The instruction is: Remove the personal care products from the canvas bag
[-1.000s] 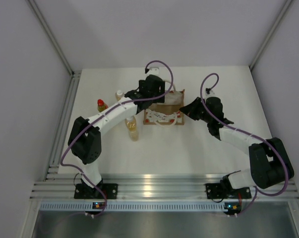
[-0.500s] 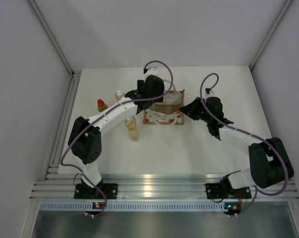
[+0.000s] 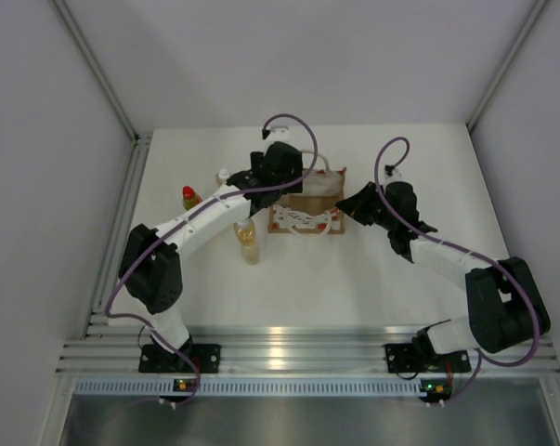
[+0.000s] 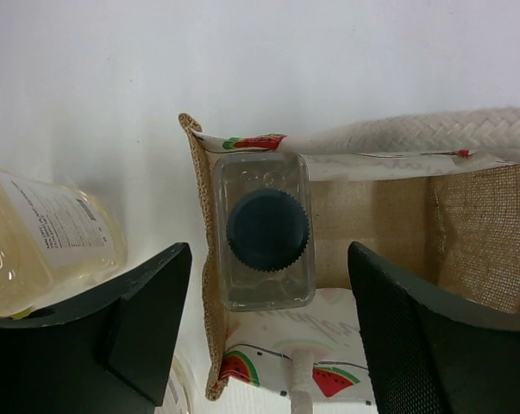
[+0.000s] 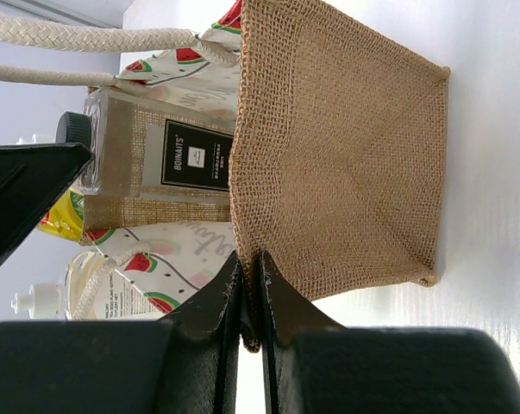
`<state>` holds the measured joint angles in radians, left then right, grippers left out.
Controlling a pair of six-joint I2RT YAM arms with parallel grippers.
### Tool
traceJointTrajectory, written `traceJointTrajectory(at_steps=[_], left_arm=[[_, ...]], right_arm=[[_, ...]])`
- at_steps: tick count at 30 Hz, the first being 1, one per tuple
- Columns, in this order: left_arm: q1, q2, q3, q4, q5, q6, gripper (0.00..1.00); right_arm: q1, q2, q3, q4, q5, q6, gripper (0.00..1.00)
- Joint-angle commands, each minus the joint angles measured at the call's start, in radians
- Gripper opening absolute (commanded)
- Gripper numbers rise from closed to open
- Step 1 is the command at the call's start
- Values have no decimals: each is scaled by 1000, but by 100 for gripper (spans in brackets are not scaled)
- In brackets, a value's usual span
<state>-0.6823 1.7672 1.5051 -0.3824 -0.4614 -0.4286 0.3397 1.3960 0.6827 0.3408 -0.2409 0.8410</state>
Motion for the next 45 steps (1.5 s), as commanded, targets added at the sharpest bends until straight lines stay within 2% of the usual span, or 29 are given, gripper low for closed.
traceJointTrajectory(at_steps=[1, 13, 21, 45], left_arm=[[-2, -84, -22, 0, 1, -38, 78], [-8, -133, -63, -38, 81, -125, 78], [-10, -111, -60, -59, 132, -157, 78], [-10, -37, -28, -64, 75, -160, 78]], right_arm=[[24, 15, 25, 38, -14, -10, 0], [25, 14, 26, 38, -15, -10, 0], [24, 11, 26, 38, -18, -8, 0], [24, 3, 23, 35, -15, -10, 0]])
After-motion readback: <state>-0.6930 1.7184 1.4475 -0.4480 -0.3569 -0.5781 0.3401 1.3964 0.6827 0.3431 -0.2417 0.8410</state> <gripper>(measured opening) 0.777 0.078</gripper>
